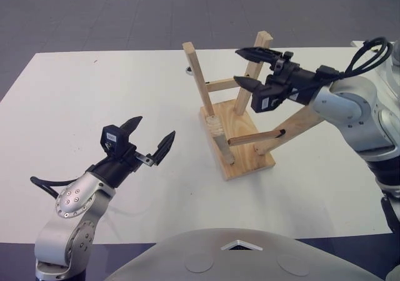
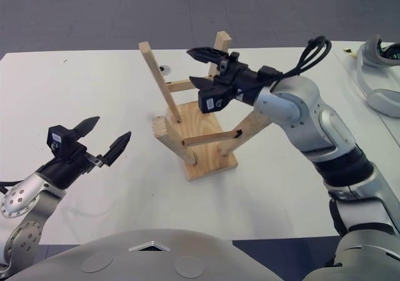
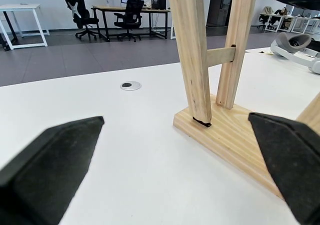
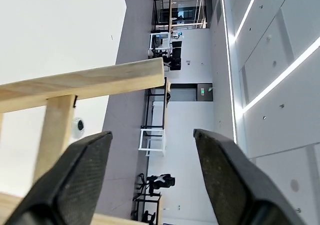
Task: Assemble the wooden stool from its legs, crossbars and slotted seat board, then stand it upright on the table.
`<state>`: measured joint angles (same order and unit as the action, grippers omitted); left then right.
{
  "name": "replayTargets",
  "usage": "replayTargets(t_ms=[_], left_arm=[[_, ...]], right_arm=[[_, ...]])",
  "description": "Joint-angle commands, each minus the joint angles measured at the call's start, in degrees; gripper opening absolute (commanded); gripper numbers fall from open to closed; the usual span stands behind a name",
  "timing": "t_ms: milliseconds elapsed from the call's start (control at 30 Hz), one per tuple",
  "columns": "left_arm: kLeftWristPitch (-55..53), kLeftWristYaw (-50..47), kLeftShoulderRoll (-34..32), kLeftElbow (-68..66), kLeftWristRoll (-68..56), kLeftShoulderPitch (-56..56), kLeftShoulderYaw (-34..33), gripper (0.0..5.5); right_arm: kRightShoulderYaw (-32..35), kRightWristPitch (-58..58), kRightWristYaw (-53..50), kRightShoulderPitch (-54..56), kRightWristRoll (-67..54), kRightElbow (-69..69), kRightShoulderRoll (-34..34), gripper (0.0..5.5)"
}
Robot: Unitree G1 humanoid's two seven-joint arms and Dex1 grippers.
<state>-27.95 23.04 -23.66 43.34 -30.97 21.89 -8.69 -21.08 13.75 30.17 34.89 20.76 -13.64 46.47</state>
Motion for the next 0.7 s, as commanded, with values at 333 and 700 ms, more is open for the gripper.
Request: replayTargets(t_ms=[333, 700], left_arm=[[2.24, -1.76, 2.07, -0.19, 1.56, 1.69, 1.51, 5.33], [2.81, -2.53, 3.3, -0.02, 2.32, 2.21, 2.71, 5.33]], right_arm=[[9.16, 8.13, 7.27, -13.11, -15.62, -2.59, 0.64, 3.05], [10.26, 12.41, 13.14, -11.7, -25.17, -3.48, -1.39, 3.05]])
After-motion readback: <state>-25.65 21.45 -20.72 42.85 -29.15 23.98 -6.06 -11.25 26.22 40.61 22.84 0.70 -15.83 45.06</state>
